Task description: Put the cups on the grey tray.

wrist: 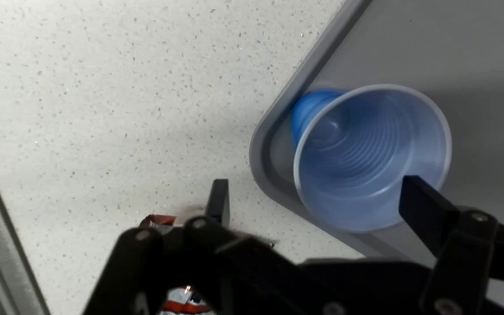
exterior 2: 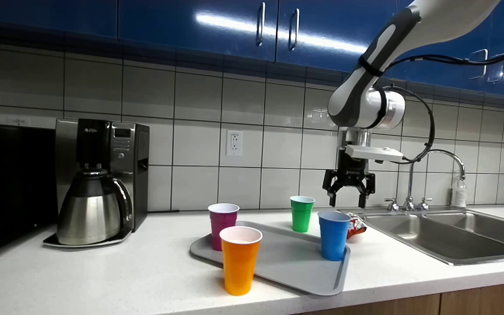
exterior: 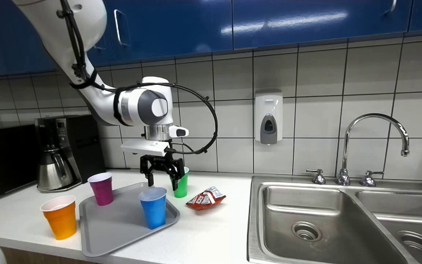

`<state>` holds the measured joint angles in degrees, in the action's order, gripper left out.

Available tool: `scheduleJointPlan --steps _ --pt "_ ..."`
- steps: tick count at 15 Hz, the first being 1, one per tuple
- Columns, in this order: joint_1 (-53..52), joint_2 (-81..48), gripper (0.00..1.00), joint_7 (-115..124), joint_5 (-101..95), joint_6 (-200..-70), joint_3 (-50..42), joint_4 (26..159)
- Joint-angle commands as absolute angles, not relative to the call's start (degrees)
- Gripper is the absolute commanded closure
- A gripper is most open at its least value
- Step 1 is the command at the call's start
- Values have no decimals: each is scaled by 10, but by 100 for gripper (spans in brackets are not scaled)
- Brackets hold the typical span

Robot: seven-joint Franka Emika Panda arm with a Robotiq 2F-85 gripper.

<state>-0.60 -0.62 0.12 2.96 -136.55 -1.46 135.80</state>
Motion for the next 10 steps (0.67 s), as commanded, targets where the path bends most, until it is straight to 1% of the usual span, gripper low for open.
scheduleJointPlan --steps 1,6,10 --pt "-3 12 0 9 25 -1355 -10 1340" --pt "-4 2 0 15 15 -1353 -8 1309" --pt "-3 3 0 1 26 -1365 -10 1319"
